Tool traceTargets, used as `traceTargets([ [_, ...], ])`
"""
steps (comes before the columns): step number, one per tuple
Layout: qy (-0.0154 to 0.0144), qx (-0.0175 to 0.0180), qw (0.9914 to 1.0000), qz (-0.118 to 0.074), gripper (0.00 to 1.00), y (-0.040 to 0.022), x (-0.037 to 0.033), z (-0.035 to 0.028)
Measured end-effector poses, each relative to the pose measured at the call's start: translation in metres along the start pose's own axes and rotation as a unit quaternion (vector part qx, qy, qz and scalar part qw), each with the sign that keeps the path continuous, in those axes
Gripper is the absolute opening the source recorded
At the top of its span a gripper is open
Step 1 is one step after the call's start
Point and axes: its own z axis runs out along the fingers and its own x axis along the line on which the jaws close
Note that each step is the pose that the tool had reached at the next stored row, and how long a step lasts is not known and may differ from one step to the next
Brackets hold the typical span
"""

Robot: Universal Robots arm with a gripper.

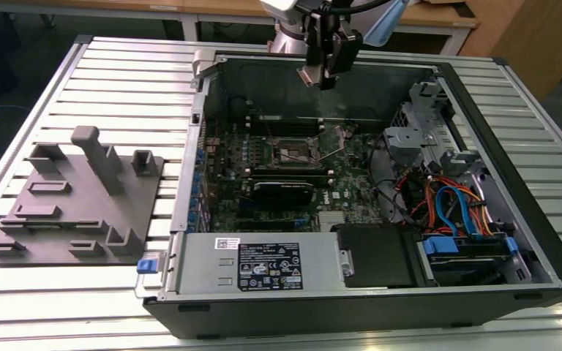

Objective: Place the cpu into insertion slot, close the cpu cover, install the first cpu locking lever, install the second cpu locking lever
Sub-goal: 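Place the cpu into insertion slot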

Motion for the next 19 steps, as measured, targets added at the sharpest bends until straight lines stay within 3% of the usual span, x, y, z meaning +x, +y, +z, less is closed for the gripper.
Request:
traceTargets([
  [12,-0.0001,-0.0001,1.0,0.002,0.54,0.0,0.0,0.0],
  [19,-0.0016,-0.0004,0.99982,0.019,0.54,0.0,0.0,0.0001],
])
